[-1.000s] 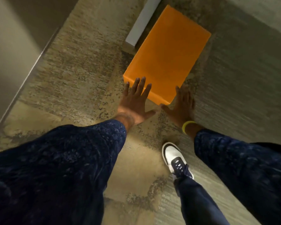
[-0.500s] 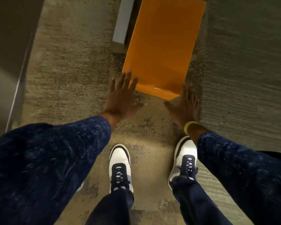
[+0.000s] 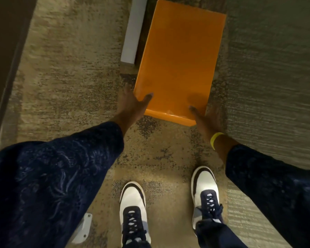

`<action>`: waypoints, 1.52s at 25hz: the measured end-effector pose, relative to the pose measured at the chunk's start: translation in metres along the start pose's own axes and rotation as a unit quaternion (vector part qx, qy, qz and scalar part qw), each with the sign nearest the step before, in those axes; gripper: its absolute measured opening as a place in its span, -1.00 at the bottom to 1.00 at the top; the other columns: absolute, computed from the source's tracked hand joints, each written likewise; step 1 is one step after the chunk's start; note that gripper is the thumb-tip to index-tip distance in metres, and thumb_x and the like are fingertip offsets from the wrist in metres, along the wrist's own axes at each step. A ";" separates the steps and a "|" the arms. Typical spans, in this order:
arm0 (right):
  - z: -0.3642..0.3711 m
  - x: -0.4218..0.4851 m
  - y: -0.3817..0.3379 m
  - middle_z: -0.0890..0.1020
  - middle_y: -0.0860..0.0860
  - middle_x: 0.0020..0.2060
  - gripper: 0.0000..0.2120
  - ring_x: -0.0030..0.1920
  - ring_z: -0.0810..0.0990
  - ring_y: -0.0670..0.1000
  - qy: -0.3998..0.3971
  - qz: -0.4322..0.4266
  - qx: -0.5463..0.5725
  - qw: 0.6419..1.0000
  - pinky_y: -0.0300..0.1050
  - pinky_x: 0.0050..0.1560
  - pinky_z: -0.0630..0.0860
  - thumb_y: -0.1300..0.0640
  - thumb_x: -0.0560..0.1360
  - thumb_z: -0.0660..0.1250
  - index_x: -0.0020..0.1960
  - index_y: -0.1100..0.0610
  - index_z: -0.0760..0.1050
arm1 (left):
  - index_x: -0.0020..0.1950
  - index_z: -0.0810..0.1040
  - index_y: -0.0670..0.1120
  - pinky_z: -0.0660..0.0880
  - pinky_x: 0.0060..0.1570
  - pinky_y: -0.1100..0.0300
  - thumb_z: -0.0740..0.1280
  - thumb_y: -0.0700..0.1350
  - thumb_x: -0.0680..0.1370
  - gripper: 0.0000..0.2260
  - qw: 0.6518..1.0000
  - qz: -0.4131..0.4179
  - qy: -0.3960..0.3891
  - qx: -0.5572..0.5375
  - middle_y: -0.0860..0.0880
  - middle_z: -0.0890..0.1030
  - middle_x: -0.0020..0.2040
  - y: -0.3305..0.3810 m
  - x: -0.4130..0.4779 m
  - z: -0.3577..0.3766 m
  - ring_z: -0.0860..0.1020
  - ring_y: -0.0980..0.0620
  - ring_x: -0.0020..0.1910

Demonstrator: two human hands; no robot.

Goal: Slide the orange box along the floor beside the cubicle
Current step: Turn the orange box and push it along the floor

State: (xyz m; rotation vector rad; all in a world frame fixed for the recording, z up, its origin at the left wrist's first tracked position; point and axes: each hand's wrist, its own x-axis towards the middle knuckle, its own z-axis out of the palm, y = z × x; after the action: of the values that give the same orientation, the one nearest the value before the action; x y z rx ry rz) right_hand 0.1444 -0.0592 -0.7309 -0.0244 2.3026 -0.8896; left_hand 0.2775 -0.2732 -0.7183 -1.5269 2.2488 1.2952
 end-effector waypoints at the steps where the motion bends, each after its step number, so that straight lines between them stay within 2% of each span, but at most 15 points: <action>1: 0.001 0.007 -0.003 0.08 0.07 0.62 0.04 0.57 0.18 0.17 0.001 0.010 0.041 0.999 0.24 0.49 0.25 -0.32 0.40 0.41 0.62 0.05 -0.09 | 0.57 0.04 -0.12 0.54 0.17 -0.22 0.34 0.34 0.40 -0.06 0.999 -0.023 -0.007 -0.035 -0.21 0.41 0.44 0.001 0.009 0.001 0.49 -0.25 0.31; 4: 0.006 0.025 -0.011 0.22 0.09 0.58 -0.01 0.51 0.30 0.19 -0.003 0.040 0.126 0.991 0.25 0.44 0.34 -0.25 0.40 0.46 0.60 0.08 -0.01 | 0.43 0.27 -0.14 0.56 0.08 -0.12 0.38 0.34 0.36 -0.18 0.998 -0.043 -0.014 -0.052 -0.13 0.52 0.30 -0.001 0.028 0.006 0.55 -0.18 0.18; 6: 0.011 0.028 -0.012 0.36 0.12 0.48 -0.13 0.41 0.42 0.19 0.004 0.035 0.155 0.987 0.17 0.36 0.42 -0.16 0.41 0.49 0.53 0.09 0.13 | 0.15 0.46 -0.05 0.51 -0.16 0.12 0.41 0.31 0.39 -0.46 0.997 -0.042 0.005 -0.071 -0.01 0.57 0.07 -0.007 0.032 0.008 0.57 -0.02 -0.05; 8: 0.016 0.027 -0.011 0.44 0.10 0.41 -0.19 0.31 0.50 0.14 0.011 0.028 0.176 0.984 0.11 0.28 0.47 -0.09 0.41 0.52 0.49 0.09 0.18 | -0.14 0.45 0.08 0.46 -0.32 0.18 0.45 0.26 0.40 -0.69 0.994 -0.035 0.022 -0.103 0.01 0.58 -0.08 -0.010 0.036 0.009 0.54 0.10 -0.22; 11: 0.016 0.027 -0.009 0.48 0.04 0.35 -0.13 0.18 0.52 0.04 0.001 0.016 0.197 0.980 -0.03 0.15 0.46 -0.05 0.36 0.57 0.50 0.08 0.18 | -0.09 0.52 0.08 0.59 -0.13 0.10 0.49 0.20 0.39 -0.72 0.990 -0.006 0.006 -0.139 0.00 0.65 -0.06 -0.014 0.037 0.012 0.64 0.04 -0.12; 15: 0.013 0.030 -0.003 0.50 -0.11 0.17 -0.13 0.00 0.53 -0.24 -0.030 -0.010 0.190 0.981 -0.34 -0.13 0.47 -0.01 0.32 0.61 0.47 0.05 0.20 | 0.04 0.41 0.14 0.46 -0.25 0.34 0.51 0.19 0.37 -0.61 0.988 0.024 -0.011 -0.153 0.19 0.57 -0.08 -0.016 0.032 0.020 0.55 0.26 -0.16; 17: 0.012 0.028 -0.002 0.50 -0.20 0.12 -0.11 -0.03 0.49 -0.34 -0.027 -0.026 0.181 0.983 -0.48 -0.24 0.46 -0.01 0.30 0.62 0.49 0.03 0.22 | 0.13 0.38 0.10 0.43 -0.28 0.33 0.50 0.21 0.37 -0.53 0.990 0.034 -0.001 -0.140 0.17 0.54 -0.06 -0.018 0.031 0.020 0.52 0.28 -0.15; 19: 0.008 0.028 -0.001 0.50 -0.25 0.11 -0.11 -0.01 0.49 -0.36 -0.041 -0.035 0.181 0.982 -0.53 -0.28 0.47 0.00 0.29 0.63 0.48 0.01 0.23 | 0.19 0.40 0.06 0.45 -0.28 0.30 0.49 0.23 0.36 -0.48 0.990 0.041 0.001 -0.135 0.10 0.56 -0.01 -0.019 0.033 0.020 0.53 0.24 -0.14; 22: 0.004 0.033 -0.009 0.53 -0.15 0.21 -0.13 0.07 0.52 -0.28 -0.059 -0.051 0.182 0.980 -0.44 -0.19 0.52 0.02 0.29 0.63 0.47 -0.02 0.24 | 0.29 0.43 -0.02 0.55 -0.18 0.15 0.48 0.26 0.35 -0.37 0.990 0.038 0.010 -0.135 0.04 0.58 0.07 -0.016 0.040 0.018 0.58 0.12 -0.09; 25: 0.001 0.052 -0.027 0.53 -0.05 0.30 -0.12 0.11 0.55 -0.19 -0.060 -0.071 0.174 0.980 -0.28 -0.08 0.54 -0.02 0.29 0.62 0.48 -0.01 0.24 | 0.27 0.43 0.03 0.55 -0.21 0.17 0.46 0.29 0.35 -0.39 0.990 0.030 0.016 -0.137 0.12 0.57 0.01 -0.004 0.057 0.011 0.57 0.17 -0.12; 28: -0.005 0.077 -0.046 0.50 -0.07 0.31 -0.11 0.20 0.56 -0.04 -0.066 -0.086 0.167 0.980 0.00 0.16 0.57 -0.02 0.32 0.61 0.50 -0.03 0.20 | 0.18 0.39 0.12 0.48 -0.37 0.32 0.45 0.28 0.38 -0.51 0.988 0.044 0.001 -0.146 0.25 0.53 -0.08 0.013 0.077 0.007 0.55 0.27 -0.17; 30: -0.011 0.094 -0.059 0.46 -0.03 0.40 -0.07 0.32 0.52 0.03 -0.066 -0.097 0.159 0.980 0.14 0.32 0.51 -0.01 0.33 0.60 0.54 -0.01 0.15 | 0.23 0.40 0.06 0.54 -0.28 0.21 0.46 0.23 0.41 -0.49 0.982 0.048 -0.010 -0.180 0.16 0.57 0.00 0.023 0.093 0.008 0.60 0.15 -0.08; 32: -0.014 0.108 -0.072 0.43 -0.01 0.44 -0.05 0.35 0.50 0.06 -0.073 -0.100 0.155 0.980 0.23 0.34 0.49 0.01 0.34 0.59 0.56 0.00 0.12 | 0.36 0.38 -0.04 0.58 -0.12 0.08 0.47 0.16 0.44 -0.41 0.977 0.050 -0.007 -0.207 0.10 0.56 0.03 0.033 0.109 0.008 0.58 0.12 -0.06; 35: -0.012 0.122 -0.087 0.47 0.00 0.40 -0.12 0.32 0.53 0.08 -0.069 -0.105 0.144 0.982 0.29 0.29 0.51 0.02 0.36 0.58 0.52 0.00 0.17 | 0.41 0.35 -0.05 0.57 -0.08 0.03 0.45 0.21 0.44 -0.35 0.982 0.047 0.008 -0.185 0.15 0.48 -0.02 0.044 0.133 0.003 0.52 0.16 -0.11; 38: -0.006 0.131 -0.098 0.43 0.04 0.44 -0.12 0.37 0.49 0.12 -0.054 -0.096 0.158 0.981 0.30 0.31 0.48 0.05 0.38 0.58 0.54 0.04 0.15 | 0.42 0.33 -0.01 0.57 0.01 -0.04 0.44 0.28 0.40 -0.29 0.984 0.039 -0.007 -0.171 0.07 0.49 0.13 0.050 0.150 -0.006 0.53 0.00 0.05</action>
State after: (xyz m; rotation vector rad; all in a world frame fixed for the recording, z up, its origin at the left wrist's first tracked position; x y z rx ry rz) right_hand 0.0177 -0.1627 -0.7433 -0.1545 2.0595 -1.3123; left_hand 0.1672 -0.3760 -0.7656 -1.5318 2.1815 1.7866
